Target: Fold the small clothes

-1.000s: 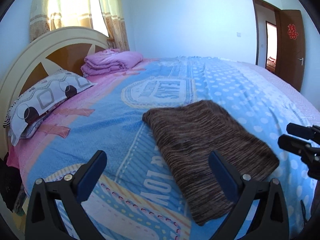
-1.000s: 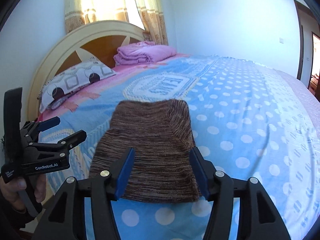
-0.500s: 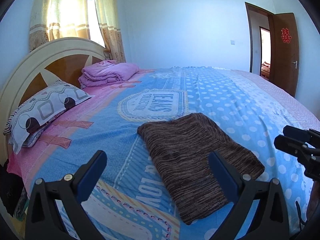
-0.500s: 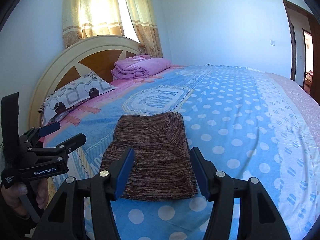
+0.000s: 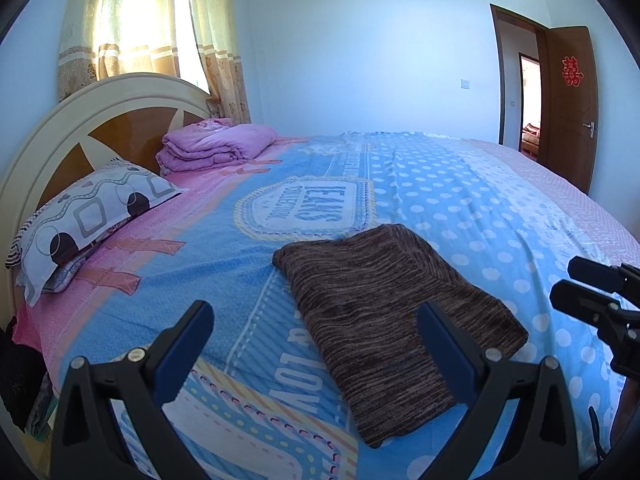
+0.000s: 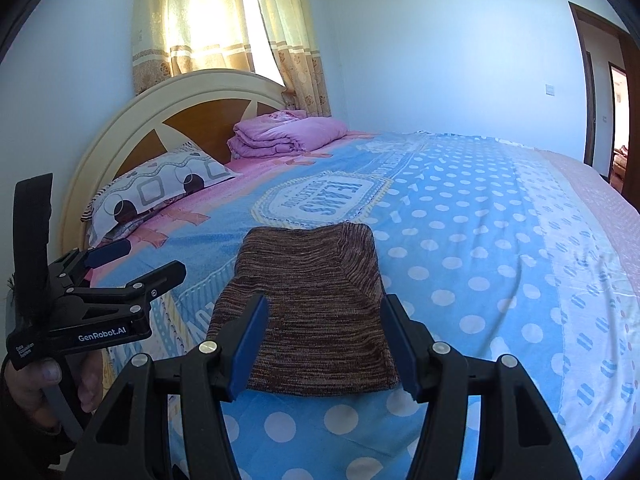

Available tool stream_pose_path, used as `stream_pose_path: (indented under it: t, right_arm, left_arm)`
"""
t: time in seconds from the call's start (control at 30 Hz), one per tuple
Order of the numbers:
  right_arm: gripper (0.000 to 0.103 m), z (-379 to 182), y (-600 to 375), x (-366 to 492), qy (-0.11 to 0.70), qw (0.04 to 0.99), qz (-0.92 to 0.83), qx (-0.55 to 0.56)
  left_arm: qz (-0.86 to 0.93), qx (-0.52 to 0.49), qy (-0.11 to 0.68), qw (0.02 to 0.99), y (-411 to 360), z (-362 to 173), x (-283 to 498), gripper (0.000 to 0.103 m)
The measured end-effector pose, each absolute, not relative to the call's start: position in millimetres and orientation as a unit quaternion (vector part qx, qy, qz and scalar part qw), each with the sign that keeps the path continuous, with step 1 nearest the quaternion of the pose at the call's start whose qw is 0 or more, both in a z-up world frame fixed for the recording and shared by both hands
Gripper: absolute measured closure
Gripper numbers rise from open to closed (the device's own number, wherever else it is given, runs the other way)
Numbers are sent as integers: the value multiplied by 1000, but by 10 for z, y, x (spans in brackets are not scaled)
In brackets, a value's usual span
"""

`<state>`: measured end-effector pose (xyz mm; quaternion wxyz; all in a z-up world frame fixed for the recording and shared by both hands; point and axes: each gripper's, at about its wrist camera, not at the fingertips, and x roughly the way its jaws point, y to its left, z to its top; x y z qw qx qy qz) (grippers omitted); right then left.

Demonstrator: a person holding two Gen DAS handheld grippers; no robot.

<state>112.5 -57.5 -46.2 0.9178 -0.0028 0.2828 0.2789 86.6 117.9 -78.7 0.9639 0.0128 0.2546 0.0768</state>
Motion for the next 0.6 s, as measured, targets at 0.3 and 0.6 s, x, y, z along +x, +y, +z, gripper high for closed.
stream_pose_path:
  t: [0.3,0.6]
  right_arm:
    - [43,-464,-576,1086,282,918,280,-2]
    - [43,-468,-581,1072,280,918,280,0]
  left_arm:
    - [77,13,256,964,1176,-790,866,0]
    - [76,13,256,964,1163,-801,868,0]
